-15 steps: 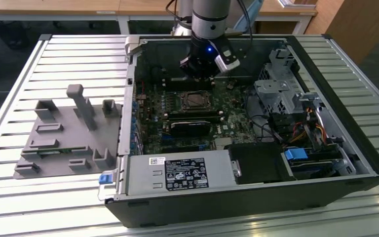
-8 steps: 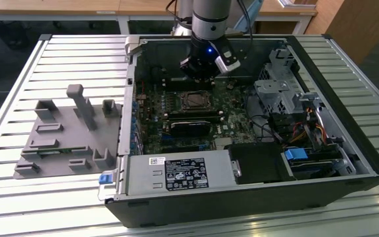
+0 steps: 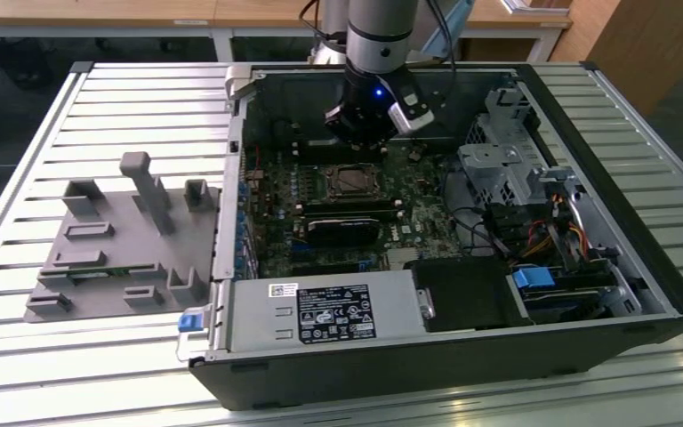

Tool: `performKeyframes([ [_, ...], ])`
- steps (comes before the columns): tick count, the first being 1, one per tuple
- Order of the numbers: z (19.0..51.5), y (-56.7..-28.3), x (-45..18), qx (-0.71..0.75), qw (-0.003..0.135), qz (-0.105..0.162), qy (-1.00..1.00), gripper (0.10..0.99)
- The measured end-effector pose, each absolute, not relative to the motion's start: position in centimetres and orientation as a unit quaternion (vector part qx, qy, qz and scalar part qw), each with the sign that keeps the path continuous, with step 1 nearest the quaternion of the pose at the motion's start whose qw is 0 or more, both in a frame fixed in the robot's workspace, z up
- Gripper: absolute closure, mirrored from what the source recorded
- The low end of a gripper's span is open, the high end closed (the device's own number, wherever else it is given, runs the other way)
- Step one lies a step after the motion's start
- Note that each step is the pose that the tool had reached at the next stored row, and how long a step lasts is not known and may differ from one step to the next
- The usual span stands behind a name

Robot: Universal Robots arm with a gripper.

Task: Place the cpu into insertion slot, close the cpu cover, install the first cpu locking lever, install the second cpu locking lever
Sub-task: 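Install the second cpu locking lever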

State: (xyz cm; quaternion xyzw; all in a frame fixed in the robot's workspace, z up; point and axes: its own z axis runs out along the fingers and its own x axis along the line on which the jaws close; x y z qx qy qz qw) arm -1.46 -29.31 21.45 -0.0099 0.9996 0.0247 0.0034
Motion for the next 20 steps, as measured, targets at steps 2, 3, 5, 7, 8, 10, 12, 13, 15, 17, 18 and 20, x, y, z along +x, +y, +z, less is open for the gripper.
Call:
performKeyframes([
  [2, 21.4, -29.4, -1.5, -0.01, 0.003, 0.025, 1.0, 0.98],
  [3, 21.4, -29.4, -1.5, -0.01, 0.003, 0.025, 1.0, 0.98],
  [5, 21.4, -29.5, -1.5, -0.01, 0.003, 0.025, 1.0, 0.98],
  [7, 21.4, -29.6, -1.4, -0.01, 0.003, 0.025, 1.0, 0.98],
  [8, 21.4, -29.6, -1.4, -0.01, 0.003, 0.025, 1.0, 0.98],
  [10, 21.4, -29.8, -1.4, -0.01, 0.003, 0.025, 1.0, 0.98],
  [12, 21.4, -29.9, -1.4, -0.01, 0.003, 0.025, 1.0, 0.98],
  [13, 21.4, -29.9, -1.4, -0.01, 0.003, 0.025, 1.0, 0.98],
  [15, 21.4, -30.0, -1.4, -0.01, 0.003, 0.025, 1.0, 0.98],
  [17, 21.5, -30.2, -1.4, -0.01, 0.003, 0.025, 1.0, 0.98],
  [18, 21.4, -30.3, -1.4, -0.01, 0.003, 0.025, 1.0, 0.98],
  [20, 21.4, -30.6, -1.4, -0.01, 0.003, 0.025, 1.0, 0.98],
])
